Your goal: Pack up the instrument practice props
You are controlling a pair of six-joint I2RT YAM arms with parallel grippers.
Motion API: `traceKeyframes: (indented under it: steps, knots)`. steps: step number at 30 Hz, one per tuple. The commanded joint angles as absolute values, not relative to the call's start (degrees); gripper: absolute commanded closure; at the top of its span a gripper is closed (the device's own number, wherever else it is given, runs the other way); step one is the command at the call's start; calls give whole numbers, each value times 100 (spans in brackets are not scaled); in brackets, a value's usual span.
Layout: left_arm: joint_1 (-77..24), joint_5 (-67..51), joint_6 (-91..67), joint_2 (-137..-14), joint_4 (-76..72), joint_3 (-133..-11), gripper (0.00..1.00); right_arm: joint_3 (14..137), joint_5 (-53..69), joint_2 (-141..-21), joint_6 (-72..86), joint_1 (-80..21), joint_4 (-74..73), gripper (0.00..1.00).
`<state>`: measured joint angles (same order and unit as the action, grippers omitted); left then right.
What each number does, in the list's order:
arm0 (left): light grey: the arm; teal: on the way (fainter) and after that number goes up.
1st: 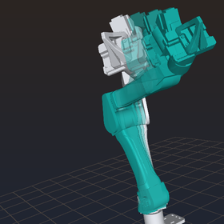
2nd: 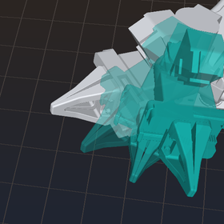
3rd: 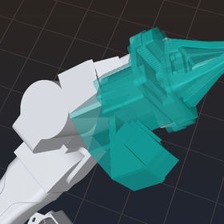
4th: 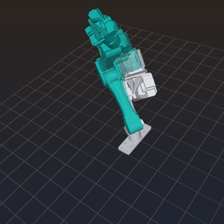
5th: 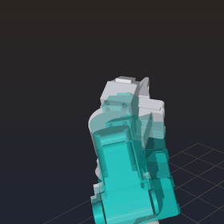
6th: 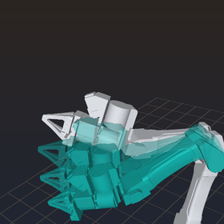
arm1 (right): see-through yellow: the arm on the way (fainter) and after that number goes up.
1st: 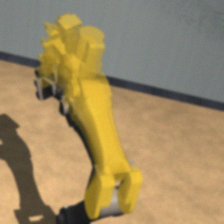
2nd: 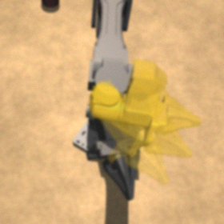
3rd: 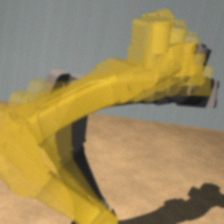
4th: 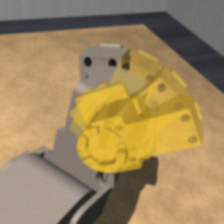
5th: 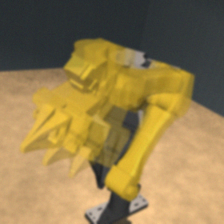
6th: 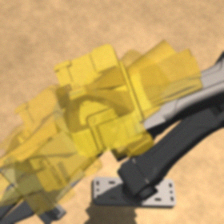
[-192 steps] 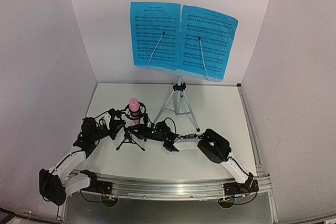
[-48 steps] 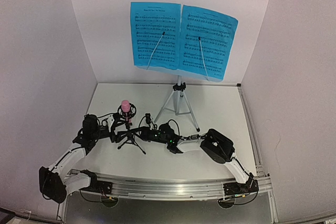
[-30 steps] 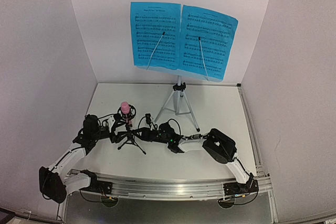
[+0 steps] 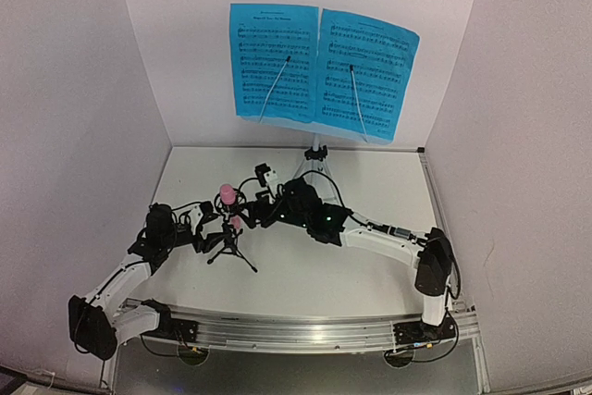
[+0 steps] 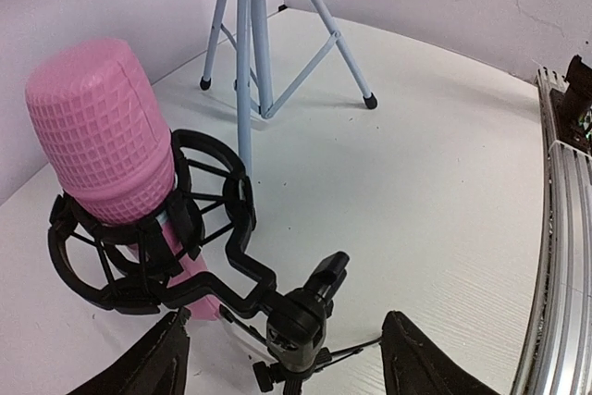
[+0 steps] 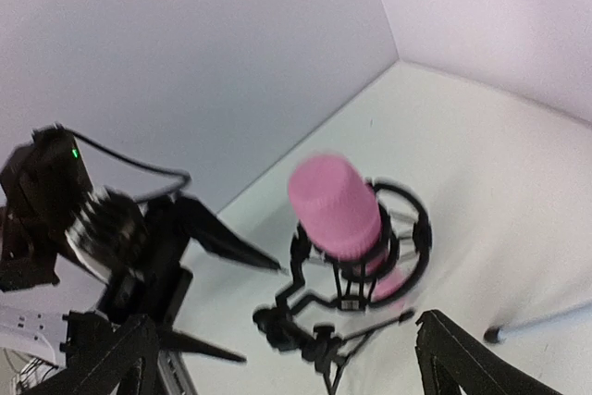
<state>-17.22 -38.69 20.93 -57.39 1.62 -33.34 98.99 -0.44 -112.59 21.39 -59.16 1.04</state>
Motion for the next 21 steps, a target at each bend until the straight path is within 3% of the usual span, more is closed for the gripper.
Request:
traceKeyframes:
  steps: [1,10,16,21]
  knots:
    - [-1764,-3750,2132,-5957,343,-3456,29,11020,-338,-12018,1020,-5927,-266,4]
    - [-1802,-3725,2029,-6088,28,-3341,31,12380,-701,-13059,547,-5920,-259,3]
    - [-1854,-3758,1987,-6127,-325,-3157,33,12839,-601,-13540,578,-5914,-259,17]
    - [-1864,-3700,2020,-6239,-525,-3094,34,12963,-647,-13763,576,-5908,-249,20]
